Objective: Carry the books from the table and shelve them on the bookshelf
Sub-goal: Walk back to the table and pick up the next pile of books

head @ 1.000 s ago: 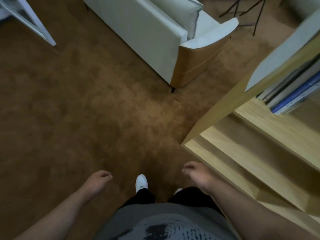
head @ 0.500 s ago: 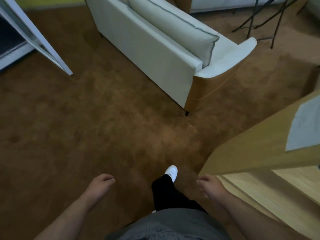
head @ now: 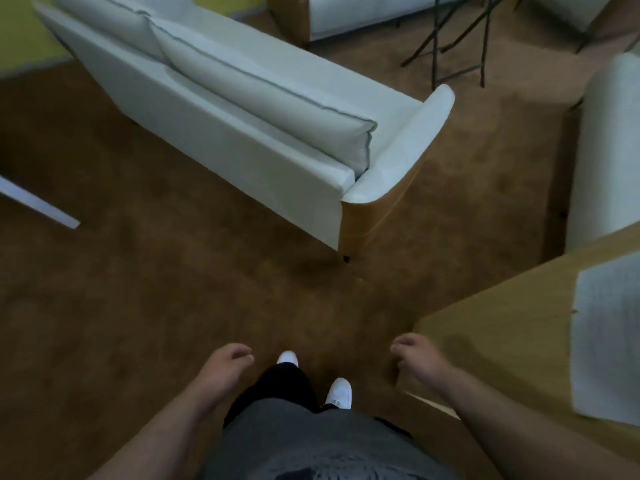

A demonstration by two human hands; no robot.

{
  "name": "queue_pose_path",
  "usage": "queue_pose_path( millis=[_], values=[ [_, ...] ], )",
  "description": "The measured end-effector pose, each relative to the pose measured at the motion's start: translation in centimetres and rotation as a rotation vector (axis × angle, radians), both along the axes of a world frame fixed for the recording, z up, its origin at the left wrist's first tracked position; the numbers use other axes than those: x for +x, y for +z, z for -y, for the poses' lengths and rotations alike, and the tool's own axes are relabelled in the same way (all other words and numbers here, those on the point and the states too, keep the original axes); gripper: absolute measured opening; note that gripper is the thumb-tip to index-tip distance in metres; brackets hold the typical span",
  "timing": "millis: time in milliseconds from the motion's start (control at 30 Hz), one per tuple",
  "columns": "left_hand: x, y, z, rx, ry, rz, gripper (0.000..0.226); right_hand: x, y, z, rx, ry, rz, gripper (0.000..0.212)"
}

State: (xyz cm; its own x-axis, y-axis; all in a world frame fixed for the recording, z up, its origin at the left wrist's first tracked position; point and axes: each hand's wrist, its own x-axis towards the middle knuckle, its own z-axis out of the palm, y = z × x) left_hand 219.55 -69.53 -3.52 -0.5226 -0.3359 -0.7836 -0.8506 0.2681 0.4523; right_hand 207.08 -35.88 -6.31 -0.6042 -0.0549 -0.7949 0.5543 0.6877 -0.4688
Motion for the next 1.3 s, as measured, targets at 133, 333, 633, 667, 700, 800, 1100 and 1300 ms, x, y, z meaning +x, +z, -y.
queue_pose_path(
  millis=[133,333,633,667,700,800,1100,1300],
  values=[
    [-6.9,-0.3,0.9,-0.02,-0.08,-0.013,0.023,-1.8,-1.5,-1.2,0.03,-0.047,0.041,0.007],
    [-19.7,-1.5,2.5,0.01,-0.359,-0.024,0.027,-6.2,-1.4,-2.1,0.142,-0.177,0.103,0.018],
    [-37.4,-1.5,2.7,-0.025,-0.71,-0.078,0.033,-17.5,3.0,-0.5,0.157,-0.39,0.059,0.023],
    [-39.0,-1.6,2.4,-0.032,-0.725,-0.085,0.032,-18.5,3.2,-0.1,0.143,-0.418,0.05,0.025],
    [-40.5,-1.6,2.0,-0.034,-0.742,-0.091,0.031,-19.5,3.1,0.0,0.127,-0.444,0.05,0.025],
    [-44.4,-1.7,0.2,-0.009,-0.76,-0.103,0.022,-22.7,3.9,0.4,0.073,-0.514,0.035,0.022],
    [-53.9,-1.4,-9.3,0.13,-0.729,-0.136,0.014,-35.2,2.9,-5.0,0.039,-0.535,0.053,0.009],
    [-61.4,-2.0,-14.8,0.1,-0.617,-0.041,0.025,-44.1,-0.3,-11.9,0.076,-0.428,0.155,0.013]
  ],
)
